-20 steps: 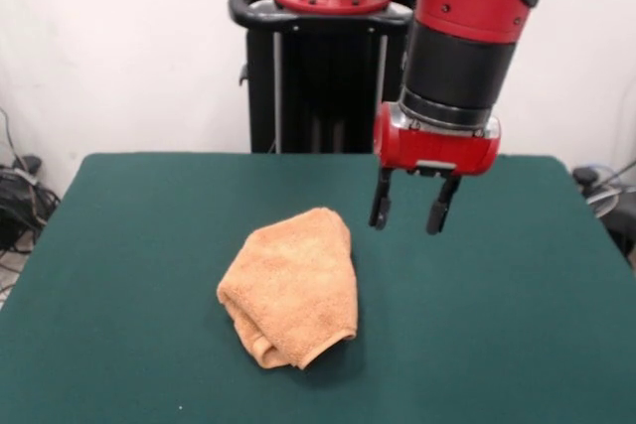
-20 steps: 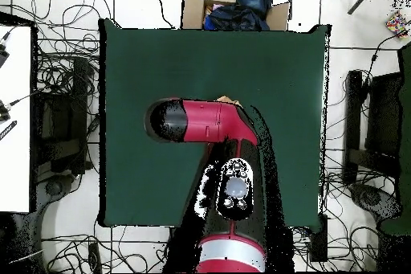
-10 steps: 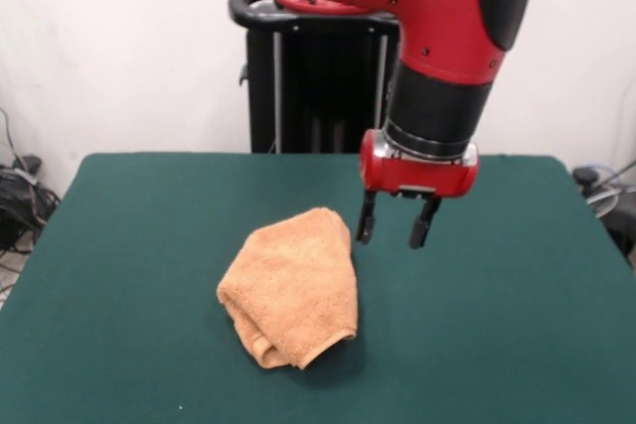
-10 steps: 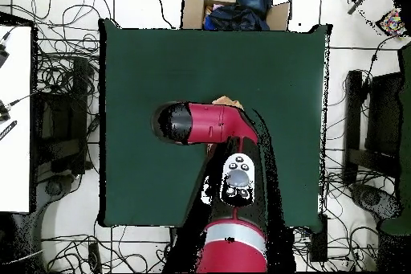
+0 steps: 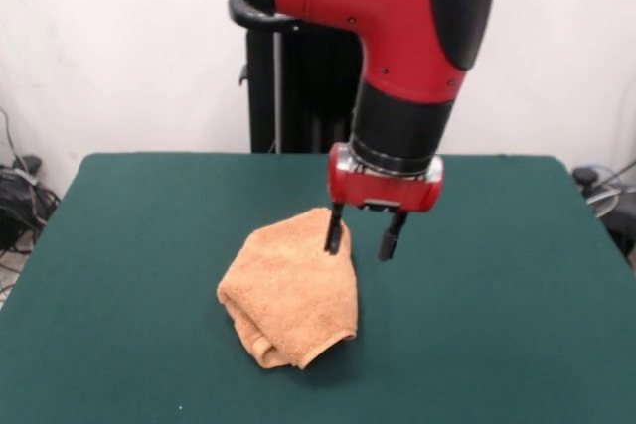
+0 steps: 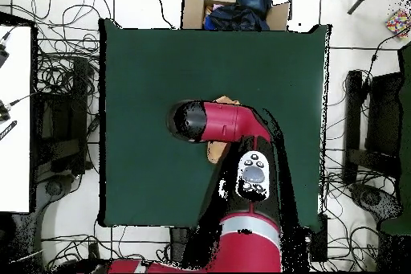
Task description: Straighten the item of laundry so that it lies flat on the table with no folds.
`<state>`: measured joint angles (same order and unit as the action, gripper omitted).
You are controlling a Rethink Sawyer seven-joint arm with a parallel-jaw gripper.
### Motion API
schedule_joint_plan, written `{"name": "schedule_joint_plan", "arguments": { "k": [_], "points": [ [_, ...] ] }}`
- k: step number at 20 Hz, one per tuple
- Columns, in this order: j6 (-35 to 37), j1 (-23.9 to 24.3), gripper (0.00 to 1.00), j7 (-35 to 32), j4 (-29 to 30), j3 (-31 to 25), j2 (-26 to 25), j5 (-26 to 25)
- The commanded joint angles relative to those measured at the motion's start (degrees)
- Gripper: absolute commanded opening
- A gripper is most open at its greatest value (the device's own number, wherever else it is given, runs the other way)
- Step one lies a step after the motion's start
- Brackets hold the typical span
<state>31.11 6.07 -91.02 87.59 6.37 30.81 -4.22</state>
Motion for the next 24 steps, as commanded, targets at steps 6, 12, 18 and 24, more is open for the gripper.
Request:
{"name": "schedule_joint_plan", "arguments": {
  "k": [6, 12, 18, 24],
  "points": [
    [-9.73, 3.48, 1.00, -7.58, -3.19, -1.32, -10.76, -2.06],
    [-9.21, 6.90, 1.00, -3.28, -3.10, -5.91, -14.63, -1.59],
    [-9.80, 9.00, 1.00, -2.42, -3.23, -7.92, -16.98, -1.74],
    [-7.09, 9.79, 0.00, -4.68, 0.68, -8.66, -12.93, -0.35]
  ]
}}
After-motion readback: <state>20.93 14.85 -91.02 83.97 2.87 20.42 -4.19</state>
